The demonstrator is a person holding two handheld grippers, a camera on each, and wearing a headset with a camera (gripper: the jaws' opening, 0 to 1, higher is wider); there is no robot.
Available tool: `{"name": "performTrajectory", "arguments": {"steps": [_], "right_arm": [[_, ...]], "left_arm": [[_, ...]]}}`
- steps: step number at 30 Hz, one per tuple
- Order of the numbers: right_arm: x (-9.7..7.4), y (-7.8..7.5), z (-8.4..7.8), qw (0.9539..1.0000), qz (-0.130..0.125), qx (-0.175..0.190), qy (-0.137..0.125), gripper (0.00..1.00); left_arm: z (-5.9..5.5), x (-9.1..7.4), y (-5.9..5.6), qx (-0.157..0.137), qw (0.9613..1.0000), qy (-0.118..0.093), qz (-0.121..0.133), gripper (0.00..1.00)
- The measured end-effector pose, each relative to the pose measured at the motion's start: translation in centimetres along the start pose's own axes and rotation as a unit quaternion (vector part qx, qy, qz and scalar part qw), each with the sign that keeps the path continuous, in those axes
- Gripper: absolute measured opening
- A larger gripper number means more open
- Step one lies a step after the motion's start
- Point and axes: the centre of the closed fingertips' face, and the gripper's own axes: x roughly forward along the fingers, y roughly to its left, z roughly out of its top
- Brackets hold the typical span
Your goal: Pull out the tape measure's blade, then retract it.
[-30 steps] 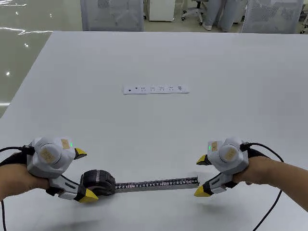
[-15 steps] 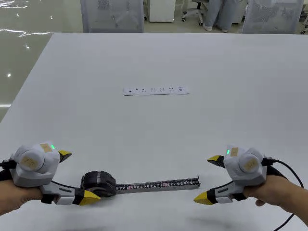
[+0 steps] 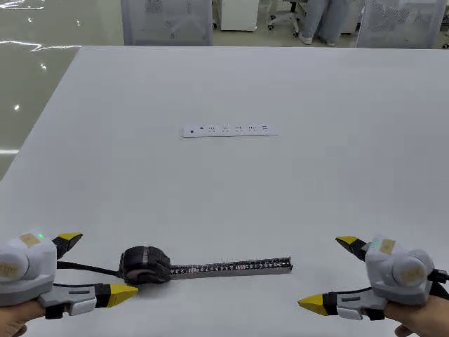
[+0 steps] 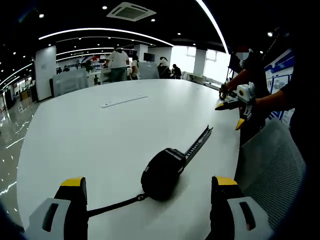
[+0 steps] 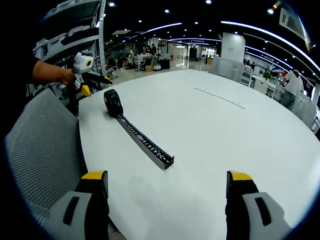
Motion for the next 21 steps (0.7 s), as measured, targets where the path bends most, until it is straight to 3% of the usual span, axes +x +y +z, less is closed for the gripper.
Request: {"name": "performTrajectory", "arguments": {"steps": [2,5,9,15,18,21], "right_arm": [[-0.6,-0.3,-0.3,0.9998,-0.008,0.008,-0.015,0.98],[-1.2,-0.5,-1.7,0.9996,-0.015,0.02,-0.012,1.0],[-1.9,-0.3,-3.2,0.9996,-0.014,0.023,-0.002,1.0],[-2.8,0.1,-3.8,0.9997,-0.016,0.019,0.001,1.0],[-3.0,0.3,-4.4,0.9997,-0.017,0.008,0.015,1.0],[-3.4,0.4,-4.6,0.9996,-0.017,0.007,0.02,1.0]], "left_arm": [[-0.6,-0.5,0.4,0.005,0.9998,-0.007,0.015,1.0],[-1.3,-1.1,0.3,-0.003,0.9997,-0.016,0.019,1.0],[-2.7,-1.7,0.1,-0.002,0.9997,-0.006,0.023,1.0],[-3.5,-2.9,0.4,-0.008,0.9995,-0.009,0.03,1.0],[-4.2,-3.1,0.9,0.002,0.9992,0.004,0.041,1.0],[-3.9,-3.2,1.0,0.007,0.9989,0.001,0.046,1.0]]}}
